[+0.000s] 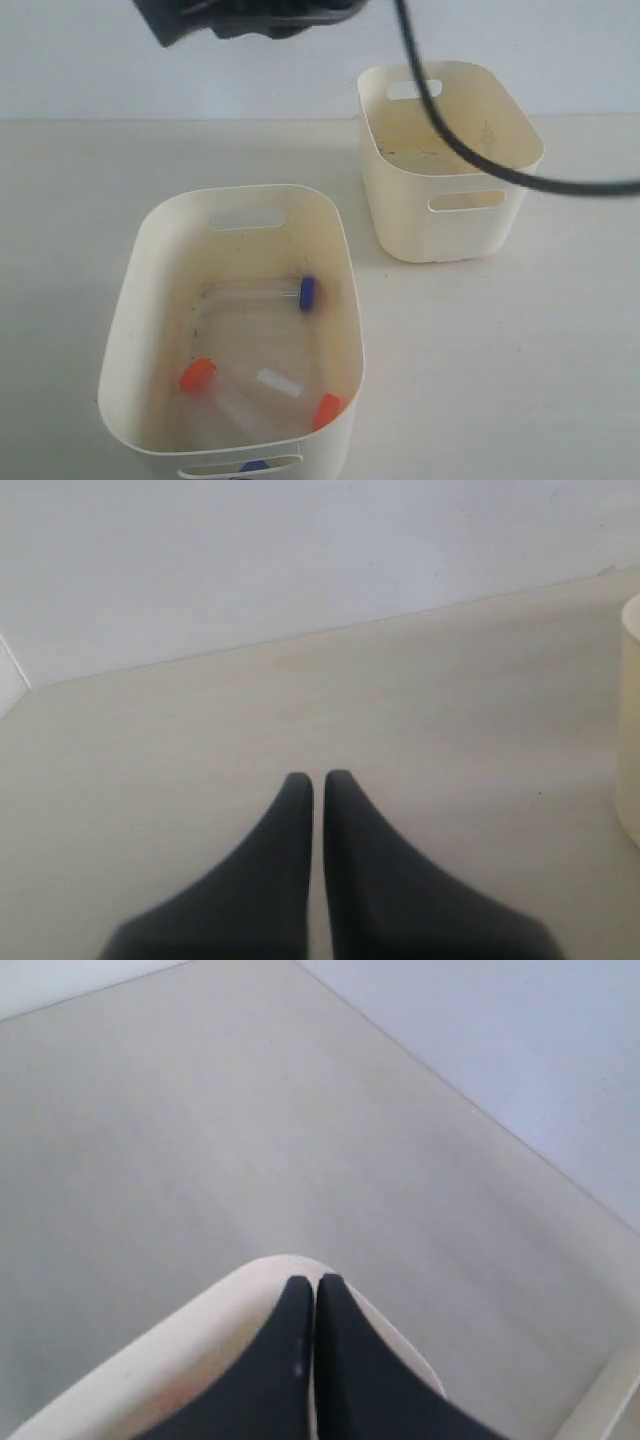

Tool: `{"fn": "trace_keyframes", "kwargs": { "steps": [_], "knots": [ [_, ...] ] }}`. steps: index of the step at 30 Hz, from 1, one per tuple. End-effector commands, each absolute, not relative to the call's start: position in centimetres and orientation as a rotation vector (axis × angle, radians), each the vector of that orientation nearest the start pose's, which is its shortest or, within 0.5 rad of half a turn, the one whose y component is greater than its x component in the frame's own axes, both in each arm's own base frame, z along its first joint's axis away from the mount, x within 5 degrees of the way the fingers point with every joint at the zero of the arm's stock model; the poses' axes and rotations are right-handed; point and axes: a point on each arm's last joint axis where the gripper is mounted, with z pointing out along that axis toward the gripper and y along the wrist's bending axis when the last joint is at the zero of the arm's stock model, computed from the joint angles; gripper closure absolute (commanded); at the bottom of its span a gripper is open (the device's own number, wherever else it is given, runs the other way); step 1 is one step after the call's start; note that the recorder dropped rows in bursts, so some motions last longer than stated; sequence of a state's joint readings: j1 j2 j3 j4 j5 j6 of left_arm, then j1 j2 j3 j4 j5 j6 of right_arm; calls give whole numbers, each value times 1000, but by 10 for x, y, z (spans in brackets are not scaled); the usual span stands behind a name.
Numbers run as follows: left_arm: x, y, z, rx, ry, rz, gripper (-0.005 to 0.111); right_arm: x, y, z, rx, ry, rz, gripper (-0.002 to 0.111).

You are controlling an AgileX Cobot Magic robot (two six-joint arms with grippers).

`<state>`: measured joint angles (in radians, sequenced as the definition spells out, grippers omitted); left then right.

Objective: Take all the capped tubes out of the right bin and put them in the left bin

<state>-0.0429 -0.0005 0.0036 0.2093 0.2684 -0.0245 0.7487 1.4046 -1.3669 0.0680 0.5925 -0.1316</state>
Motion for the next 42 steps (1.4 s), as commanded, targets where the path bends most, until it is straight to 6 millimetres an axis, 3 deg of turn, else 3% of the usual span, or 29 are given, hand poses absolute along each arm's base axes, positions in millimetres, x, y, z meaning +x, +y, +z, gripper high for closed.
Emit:
{"fn": "trace_keyframes", "kwargs": {
  "steps": [1,5,10,16,22,27,33,42],
  "knots": [
    [55,2,190,140,1735,132,102,202,178,375,-837,1855,389,108],
    [55,2,190,140,1735,132,102,185,130,342,-614,1779,393,108],
    [55,2,190,140,1735,132,102,159,65,296,-182,1764,409,108],
    [55,2,190,140,1735,132,102,110,19,251,60,1709,302,108],
    [55,2,190,140,1735,132,102,73,2,214,174,1573,219,108],
    [55,2,190,140,1735,132,102,57,0,209,172,1533,166,108],
    [55,2,190,140,1735,132,102,56,0,204,112,1578,110,108],
    [55,2,190,140,1735,132,102,54,3,184,25,1808,57,108]
  ]
}}
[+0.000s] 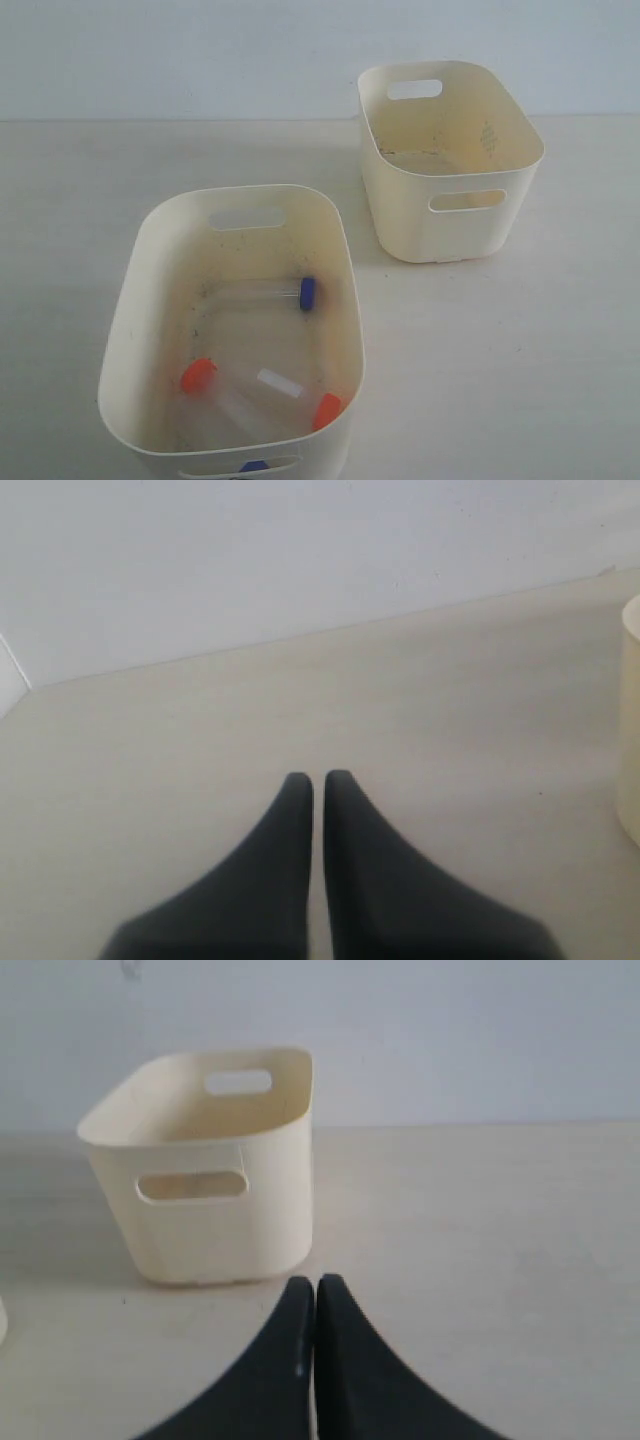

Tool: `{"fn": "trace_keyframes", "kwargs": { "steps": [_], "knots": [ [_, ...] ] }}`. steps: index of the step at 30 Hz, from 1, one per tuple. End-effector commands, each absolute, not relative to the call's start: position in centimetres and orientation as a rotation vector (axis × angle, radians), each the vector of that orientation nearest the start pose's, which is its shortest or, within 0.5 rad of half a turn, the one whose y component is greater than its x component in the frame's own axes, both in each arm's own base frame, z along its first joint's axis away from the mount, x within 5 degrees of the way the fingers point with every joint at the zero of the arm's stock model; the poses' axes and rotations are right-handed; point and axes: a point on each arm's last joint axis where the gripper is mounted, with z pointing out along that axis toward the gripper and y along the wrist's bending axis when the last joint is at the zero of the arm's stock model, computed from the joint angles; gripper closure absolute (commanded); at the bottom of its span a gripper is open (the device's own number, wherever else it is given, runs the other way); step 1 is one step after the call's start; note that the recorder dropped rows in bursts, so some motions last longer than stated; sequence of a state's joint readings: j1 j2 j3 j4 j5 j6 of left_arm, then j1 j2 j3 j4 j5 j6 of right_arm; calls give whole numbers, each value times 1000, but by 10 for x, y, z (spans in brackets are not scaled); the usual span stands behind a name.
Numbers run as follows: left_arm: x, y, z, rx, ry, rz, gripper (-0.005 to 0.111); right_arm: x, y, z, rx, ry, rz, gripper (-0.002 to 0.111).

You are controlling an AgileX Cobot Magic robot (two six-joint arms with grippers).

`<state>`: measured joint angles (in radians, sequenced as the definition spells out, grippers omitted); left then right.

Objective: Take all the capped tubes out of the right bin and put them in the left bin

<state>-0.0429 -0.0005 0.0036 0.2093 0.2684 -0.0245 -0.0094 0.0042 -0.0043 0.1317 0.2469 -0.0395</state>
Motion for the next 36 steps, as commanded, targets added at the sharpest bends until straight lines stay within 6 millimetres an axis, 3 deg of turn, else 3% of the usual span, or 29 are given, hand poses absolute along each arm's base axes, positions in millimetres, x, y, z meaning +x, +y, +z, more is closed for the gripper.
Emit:
{"fn": "trace_keyframes", "kwargs": {
  "steps": [1,36],
  "knots": [
    [55,2,190,140,1735,132,102,54,3,184,25,1808,57,108],
    [55,2,190,140,1735,132,102,54,-3,184,165,1800,30,108]
  ]
}}
